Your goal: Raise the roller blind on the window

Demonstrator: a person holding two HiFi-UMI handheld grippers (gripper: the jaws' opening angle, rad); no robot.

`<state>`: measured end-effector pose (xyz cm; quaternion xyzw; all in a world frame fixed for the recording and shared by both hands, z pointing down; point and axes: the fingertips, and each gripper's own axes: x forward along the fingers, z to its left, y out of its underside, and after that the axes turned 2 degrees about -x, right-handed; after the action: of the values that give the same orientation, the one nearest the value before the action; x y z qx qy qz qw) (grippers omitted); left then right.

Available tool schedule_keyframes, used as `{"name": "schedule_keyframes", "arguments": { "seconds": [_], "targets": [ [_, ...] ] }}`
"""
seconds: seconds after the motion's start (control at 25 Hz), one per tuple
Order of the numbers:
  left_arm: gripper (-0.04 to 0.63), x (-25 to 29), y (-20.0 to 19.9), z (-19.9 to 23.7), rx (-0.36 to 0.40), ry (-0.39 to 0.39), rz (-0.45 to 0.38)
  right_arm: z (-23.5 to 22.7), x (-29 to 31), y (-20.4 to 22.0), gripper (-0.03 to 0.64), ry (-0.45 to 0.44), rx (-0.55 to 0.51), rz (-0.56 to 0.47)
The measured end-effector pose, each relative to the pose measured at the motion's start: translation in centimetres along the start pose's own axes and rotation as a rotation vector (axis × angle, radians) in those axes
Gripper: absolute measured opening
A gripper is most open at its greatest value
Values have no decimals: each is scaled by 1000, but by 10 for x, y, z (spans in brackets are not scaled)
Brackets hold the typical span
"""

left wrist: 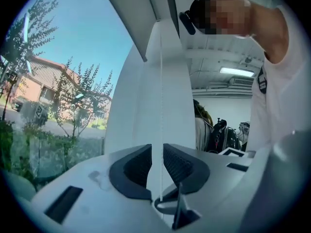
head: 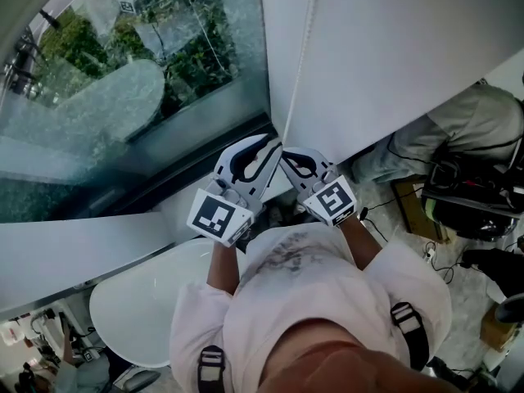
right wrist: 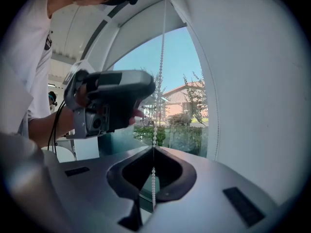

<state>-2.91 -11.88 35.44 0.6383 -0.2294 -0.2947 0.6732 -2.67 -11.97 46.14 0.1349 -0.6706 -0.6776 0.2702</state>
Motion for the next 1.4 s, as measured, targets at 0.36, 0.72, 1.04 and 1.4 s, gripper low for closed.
{"name": "schedule_keyframes", "arguments": {
  "seconds": [0.36,0.72,1.04,1.4],
  "targets": [
    [63,30,-75,-8,23,59,-70,4,1,-2,61,-6,1,-4],
    [17,34,-75,-14,46,24,-86,3,3,6,61,-9,2,10],
    [16,31,-45,-9,5,-3,-46,3,8,36,61,-15,15,76],
    [16,27,-5,-1,-11,-16,0,7,17,74,61,-25,39,159]
  ]
}}
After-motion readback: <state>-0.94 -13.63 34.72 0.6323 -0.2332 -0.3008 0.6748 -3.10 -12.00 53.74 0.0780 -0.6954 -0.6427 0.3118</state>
